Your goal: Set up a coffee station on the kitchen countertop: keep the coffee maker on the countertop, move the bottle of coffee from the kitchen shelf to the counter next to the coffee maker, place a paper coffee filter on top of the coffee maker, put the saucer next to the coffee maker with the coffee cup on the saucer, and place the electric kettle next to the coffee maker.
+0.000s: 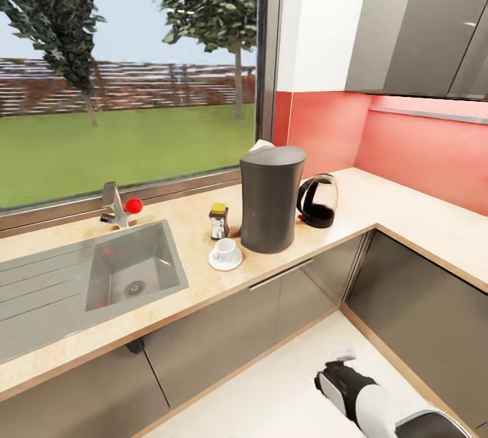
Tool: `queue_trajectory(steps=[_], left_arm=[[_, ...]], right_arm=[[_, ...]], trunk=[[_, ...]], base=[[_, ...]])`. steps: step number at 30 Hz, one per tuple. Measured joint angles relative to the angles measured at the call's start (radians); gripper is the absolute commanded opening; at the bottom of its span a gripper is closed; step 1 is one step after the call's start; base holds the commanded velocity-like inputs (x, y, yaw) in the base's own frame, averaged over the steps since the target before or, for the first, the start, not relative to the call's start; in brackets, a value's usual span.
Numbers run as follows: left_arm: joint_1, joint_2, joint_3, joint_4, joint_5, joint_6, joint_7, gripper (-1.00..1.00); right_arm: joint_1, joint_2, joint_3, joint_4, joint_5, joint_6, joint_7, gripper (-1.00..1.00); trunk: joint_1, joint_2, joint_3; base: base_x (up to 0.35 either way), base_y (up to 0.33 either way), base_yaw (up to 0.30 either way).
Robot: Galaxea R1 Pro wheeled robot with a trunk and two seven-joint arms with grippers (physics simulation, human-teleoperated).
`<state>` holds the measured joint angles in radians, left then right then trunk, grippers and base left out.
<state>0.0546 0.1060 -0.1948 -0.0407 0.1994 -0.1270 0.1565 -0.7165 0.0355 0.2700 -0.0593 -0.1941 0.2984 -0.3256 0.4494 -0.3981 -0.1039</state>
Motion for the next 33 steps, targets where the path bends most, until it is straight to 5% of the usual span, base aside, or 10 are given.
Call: queue_trajectory(steps=[7, 16, 25, 29, 33], left_arm=[[0.0, 0.0, 0.001, -0.041, -0.003, -0.004, 0.0, 1.0], [0.001, -0.001, 0.002, -0.068, -0.003, -0.04, -0.001, 1.0], [0.003, 0.0, 0.002, -0.068, -0.005, -0.048, -0.001, 1.0], [0.003, 0.0, 0.001, -0.067, -0.006, -0.047, -0.001, 1.0], [0.003, 0.0, 0.001, -0.064, -0.006, -0.047, -0.001, 1.0]], right_arm=[[0.146, 0.003, -0.002, 0.03, -0.003, -0.123, 0.027, 1.0], [0.333, -0.007, 0.0, 0.035, 0.004, -0.154, 0.317, 1.0], [0.535, -0.046, 0.002, 0.036, 0.003, -0.176, 0.347, 1.0], [0.564, -0.047, 0.002, 0.035, 0.005, -0.187, 0.423, 1.0], [0.574, -0.059, 0.002, 0.035, 0.008, -0.19, 0.586, 1.0]], trunk=[[0.0, 0.0, 0.0], [0.0, 0.0, 0.0], [0.0, 0.0, 0.0], [0.0, 0.0, 0.0], [0.0, 0.0, 0.0]], base=[[0.0, 0.0, 0.0], [0.0, 0.0, 0.0], [0.0, 0.0, 0.0], [0.0, 0.0, 0.0], [0.0, 0.0, 0.0]])
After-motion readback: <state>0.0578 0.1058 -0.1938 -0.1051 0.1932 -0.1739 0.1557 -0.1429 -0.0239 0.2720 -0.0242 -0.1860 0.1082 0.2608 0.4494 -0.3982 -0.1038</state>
